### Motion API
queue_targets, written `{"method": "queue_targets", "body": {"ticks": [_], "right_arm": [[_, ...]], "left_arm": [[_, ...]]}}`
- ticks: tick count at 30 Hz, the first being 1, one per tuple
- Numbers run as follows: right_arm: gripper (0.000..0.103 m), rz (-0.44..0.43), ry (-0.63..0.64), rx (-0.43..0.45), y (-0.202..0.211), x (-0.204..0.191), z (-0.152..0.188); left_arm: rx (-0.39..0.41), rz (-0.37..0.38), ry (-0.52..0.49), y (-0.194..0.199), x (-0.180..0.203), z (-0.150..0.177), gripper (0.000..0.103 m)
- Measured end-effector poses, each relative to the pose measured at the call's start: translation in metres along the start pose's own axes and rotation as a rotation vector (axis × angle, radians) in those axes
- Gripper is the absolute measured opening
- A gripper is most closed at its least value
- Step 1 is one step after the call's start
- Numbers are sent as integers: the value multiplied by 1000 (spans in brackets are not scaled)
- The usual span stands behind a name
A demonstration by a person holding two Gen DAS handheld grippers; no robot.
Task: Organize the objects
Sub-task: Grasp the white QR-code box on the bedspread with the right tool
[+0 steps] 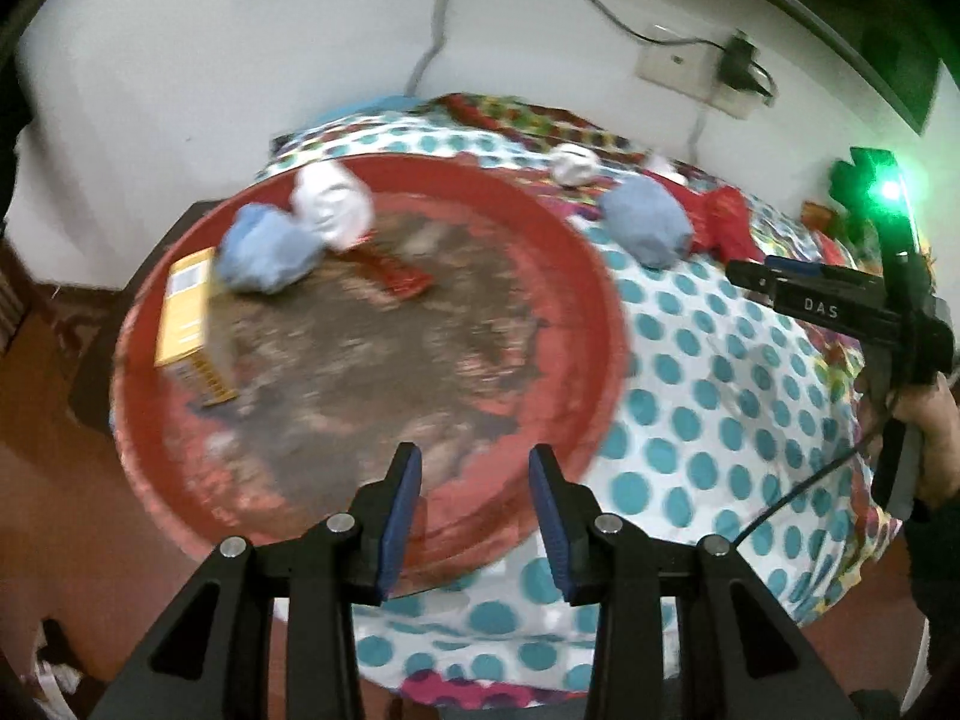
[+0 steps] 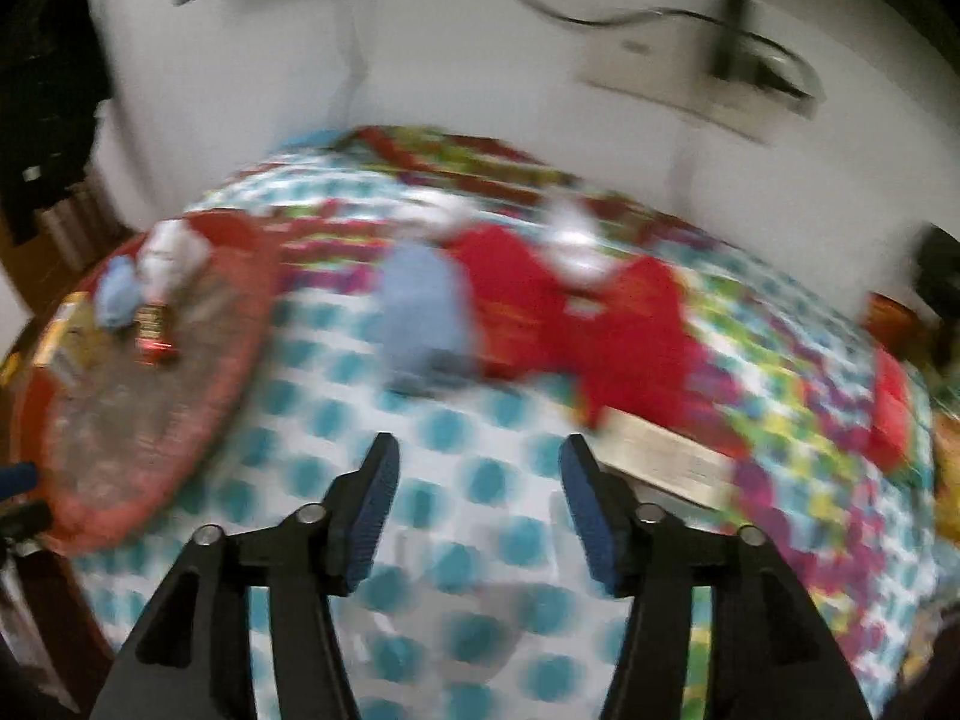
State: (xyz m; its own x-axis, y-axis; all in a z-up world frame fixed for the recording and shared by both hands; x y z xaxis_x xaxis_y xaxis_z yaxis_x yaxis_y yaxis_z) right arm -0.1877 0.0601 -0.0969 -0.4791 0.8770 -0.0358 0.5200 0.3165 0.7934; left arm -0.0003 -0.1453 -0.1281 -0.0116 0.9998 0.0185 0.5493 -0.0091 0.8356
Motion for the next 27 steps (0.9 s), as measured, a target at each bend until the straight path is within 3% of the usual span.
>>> {"method": "queue_targets", "body": {"ticks": [3, 5, 12, 21, 24, 27], "right_arm": [[70, 47, -55, -2, -3, 35, 9], [70, 56, -85, -13, -7, 49, 14], [80, 75, -139, -6, -25, 63, 13], [80, 81, -183, -2, -45, 73, 7], [65, 77, -161, -2, -49, 73, 5], [65, 77, -136, 9, -50, 73, 5]], "left_arm": [[-4, 1, -62, -4, 22, -6, 38], [-9, 7, -89, -8, 34, -11, 38], [-9, 49, -123, -21, 69, -35, 38], [-5, 77, -189, -48, 113, -67, 38], [9, 79, -201, -58, 124, -78, 38], [43, 96, -187, -68, 133, -93, 38]]}}
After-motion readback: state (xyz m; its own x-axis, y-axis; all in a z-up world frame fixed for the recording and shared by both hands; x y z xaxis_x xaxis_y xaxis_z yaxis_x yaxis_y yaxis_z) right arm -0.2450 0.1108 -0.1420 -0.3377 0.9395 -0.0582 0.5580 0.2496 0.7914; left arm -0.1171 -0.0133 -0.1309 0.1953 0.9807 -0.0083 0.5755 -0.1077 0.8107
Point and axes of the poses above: each gripper's, at about its wrist camera, not at the fingertips, and y roughly against the way its jaws point, x to its right, z to its underside, the point moved 9 cm from there along -y, roughly the way its jaws point, and after that the axes turned 6 degrees about -y, right-handed, at the moved point
